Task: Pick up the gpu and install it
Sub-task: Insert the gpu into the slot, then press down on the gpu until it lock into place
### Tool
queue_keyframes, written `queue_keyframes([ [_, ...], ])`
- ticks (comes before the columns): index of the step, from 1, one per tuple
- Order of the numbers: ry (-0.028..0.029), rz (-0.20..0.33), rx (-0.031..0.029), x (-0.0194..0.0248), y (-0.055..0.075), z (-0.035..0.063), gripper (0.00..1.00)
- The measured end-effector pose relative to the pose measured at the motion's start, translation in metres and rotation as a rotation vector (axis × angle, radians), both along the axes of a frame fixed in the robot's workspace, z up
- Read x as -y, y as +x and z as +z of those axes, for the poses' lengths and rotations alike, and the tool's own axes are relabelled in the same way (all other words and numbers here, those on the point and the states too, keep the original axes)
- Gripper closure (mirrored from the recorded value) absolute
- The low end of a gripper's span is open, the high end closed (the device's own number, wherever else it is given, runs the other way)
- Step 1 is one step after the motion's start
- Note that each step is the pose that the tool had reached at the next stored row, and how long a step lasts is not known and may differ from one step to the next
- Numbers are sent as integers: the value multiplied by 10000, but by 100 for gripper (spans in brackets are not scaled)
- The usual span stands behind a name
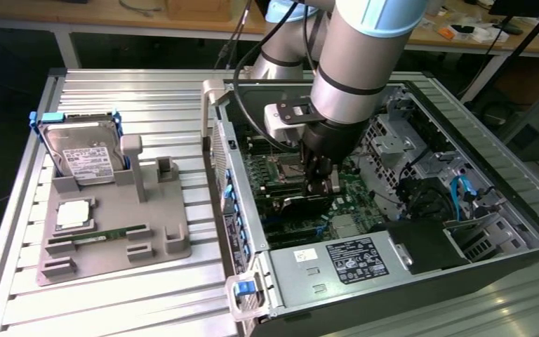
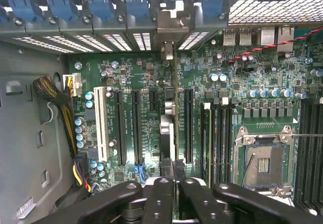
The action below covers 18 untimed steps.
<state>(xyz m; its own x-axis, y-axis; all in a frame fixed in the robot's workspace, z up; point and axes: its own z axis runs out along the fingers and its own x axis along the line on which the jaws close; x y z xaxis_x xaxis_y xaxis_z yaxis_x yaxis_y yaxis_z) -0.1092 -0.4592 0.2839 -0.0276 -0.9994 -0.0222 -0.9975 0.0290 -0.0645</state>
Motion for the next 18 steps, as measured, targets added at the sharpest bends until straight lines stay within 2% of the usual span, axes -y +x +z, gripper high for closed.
queue_keyframes([
  [1,0,0,0,0,0,0,89],
  [15,0,0,0,0,-2,0,89],
  [18,0,-3,5,0,-68,0,89],
])
